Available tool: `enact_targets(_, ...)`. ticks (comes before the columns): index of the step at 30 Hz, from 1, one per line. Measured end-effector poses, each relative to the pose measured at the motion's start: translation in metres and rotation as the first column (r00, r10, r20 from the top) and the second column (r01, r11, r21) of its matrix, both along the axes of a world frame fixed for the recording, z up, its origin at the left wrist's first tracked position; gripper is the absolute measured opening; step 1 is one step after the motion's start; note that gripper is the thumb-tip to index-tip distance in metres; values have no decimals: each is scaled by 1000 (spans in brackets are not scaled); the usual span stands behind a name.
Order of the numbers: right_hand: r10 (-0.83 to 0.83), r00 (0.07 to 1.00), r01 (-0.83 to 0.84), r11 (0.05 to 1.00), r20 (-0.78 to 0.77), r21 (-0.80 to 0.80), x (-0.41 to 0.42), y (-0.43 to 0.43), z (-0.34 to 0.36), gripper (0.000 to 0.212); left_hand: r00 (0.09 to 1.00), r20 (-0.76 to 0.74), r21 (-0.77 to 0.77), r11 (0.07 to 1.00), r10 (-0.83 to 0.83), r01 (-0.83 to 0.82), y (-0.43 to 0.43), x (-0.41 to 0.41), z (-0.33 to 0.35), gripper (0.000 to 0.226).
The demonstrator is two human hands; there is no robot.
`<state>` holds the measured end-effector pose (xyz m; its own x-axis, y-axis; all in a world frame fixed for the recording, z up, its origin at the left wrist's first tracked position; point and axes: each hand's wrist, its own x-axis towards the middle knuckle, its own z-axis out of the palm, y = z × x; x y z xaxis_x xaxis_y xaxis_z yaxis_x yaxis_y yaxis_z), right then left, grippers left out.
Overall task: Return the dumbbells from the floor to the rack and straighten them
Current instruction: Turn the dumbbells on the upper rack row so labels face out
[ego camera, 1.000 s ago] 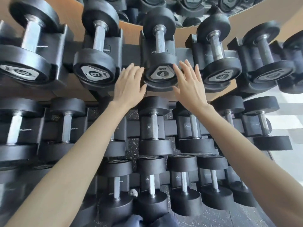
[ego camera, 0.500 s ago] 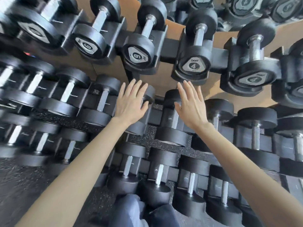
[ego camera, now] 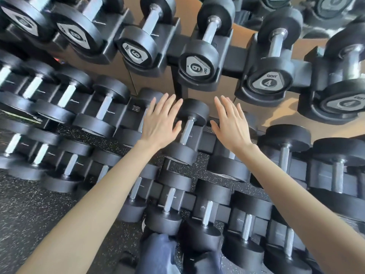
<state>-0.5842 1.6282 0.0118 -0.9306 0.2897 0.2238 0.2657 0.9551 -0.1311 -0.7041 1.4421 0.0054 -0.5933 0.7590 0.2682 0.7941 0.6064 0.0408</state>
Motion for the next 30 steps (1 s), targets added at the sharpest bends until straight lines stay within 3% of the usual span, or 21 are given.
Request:
enact_targets(8, -118, 993, 117, 993, -18, -24, -76, 1, 13, 65, 991, -21, 21, 990, -136, 136, 9, -90, 18, 60)
enact_targets(17, -355, 917, 337, 933, -183, -124, -128, 28, 27, 57, 943, 26, 71, 941, -332, 330, 78, -140, 42, 61)
enact_targets(21, -328, 939, 315, 941, -102, -122, -139, 51, 20, 71, 938, 56, 124, 934, -343, 334, 98, -143, 36, 60)
enact_targets(25, -305, 944, 267, 929, -123, -256, -150, 65, 12, 79, 936, 71, 145, 932, -344, 332, 111, -154, 42, 60)
enact_targets(30, -275, 946, 168, 868, -171, -468, -158, 76, 3, 72, 931, 113, 217, 923, -346, 317, 124, -162, 47, 63)
